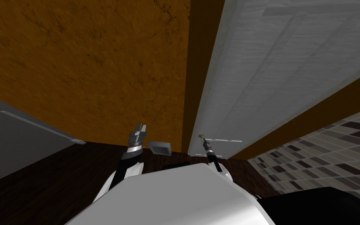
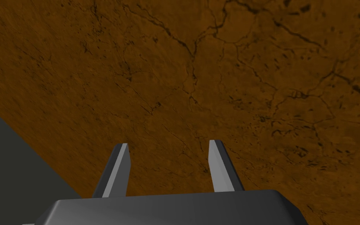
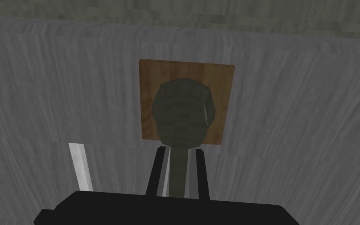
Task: Pull the door open
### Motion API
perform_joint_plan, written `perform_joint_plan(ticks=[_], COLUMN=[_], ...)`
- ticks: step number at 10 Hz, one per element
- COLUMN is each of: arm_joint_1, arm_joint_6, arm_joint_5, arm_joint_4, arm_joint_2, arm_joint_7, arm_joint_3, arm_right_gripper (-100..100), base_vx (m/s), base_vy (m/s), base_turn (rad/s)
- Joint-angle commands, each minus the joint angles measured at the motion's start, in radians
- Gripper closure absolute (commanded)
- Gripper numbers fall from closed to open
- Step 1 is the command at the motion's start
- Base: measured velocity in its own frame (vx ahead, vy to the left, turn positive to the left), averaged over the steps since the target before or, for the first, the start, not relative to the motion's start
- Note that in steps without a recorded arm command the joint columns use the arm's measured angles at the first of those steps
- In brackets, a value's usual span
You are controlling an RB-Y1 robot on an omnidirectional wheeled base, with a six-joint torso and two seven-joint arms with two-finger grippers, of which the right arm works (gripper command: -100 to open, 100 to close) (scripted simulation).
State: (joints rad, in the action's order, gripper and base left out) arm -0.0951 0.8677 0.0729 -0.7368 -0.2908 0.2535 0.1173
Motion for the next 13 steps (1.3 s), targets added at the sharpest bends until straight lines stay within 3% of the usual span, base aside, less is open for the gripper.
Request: perform_joint_plan(ticks=[1, 2, 11, 12, 13], arm_joint_1=[-0.001, -0.001, -0.081, -0.088, -0.079], arm_joint_6=[0.001, 0.001, 0.122, 0.132, 0.125], arm_joint_5=[0.0, 0.0, -0.038, -0.041, -0.04], arm_joint_4=[0.0, 0.0, 0.007, 0.008, 0.015], arm_joint_2=[0.001, 0.001, -0.084, -0.09, -0.084], arm_joint_7=[0.0, 0.0, 0.109, 0.117, 0.11], arm_joint_3=[-0.001, -0.001, -0.07, -0.075, -0.073], arm_right_gripper=[100, 100, 100, 100, 100], base_vx=[-0.009, 0.0, -0.189, -0.194, -0.086], base_vy=[0.002, 0.0, -0.048, -0.049, -0.019], base_turn=[-0.002, 0.0, 0.135, 0.109, 0.024])
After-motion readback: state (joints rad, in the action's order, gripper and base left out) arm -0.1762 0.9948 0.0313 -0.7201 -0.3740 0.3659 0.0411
